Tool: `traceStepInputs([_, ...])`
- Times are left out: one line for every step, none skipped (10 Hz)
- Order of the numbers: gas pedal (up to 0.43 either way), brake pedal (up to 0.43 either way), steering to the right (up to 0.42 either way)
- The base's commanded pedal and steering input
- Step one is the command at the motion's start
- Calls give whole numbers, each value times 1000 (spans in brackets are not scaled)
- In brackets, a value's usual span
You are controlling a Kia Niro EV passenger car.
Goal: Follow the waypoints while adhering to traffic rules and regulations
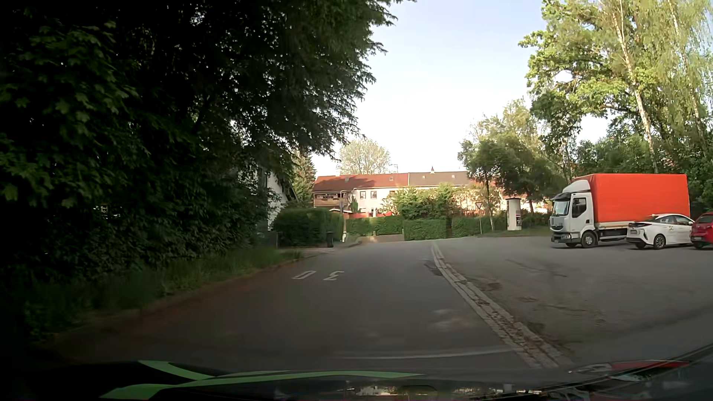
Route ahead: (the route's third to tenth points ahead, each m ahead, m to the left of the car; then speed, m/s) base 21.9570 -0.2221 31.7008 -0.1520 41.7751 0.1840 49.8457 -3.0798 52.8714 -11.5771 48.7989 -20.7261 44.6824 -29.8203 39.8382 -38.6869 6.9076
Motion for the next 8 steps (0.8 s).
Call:
traceStepInputs([157,0,12])
traceStepInputs([169,0,11])
traceStepInputs([177,0,10])
traceStepInputs([177,0,10])
traceStepInputs([177,0,11])
traceStepInputs([177,0,10])
traceStepInputs([177,0,10])
traceStepInputs([177,0,10])
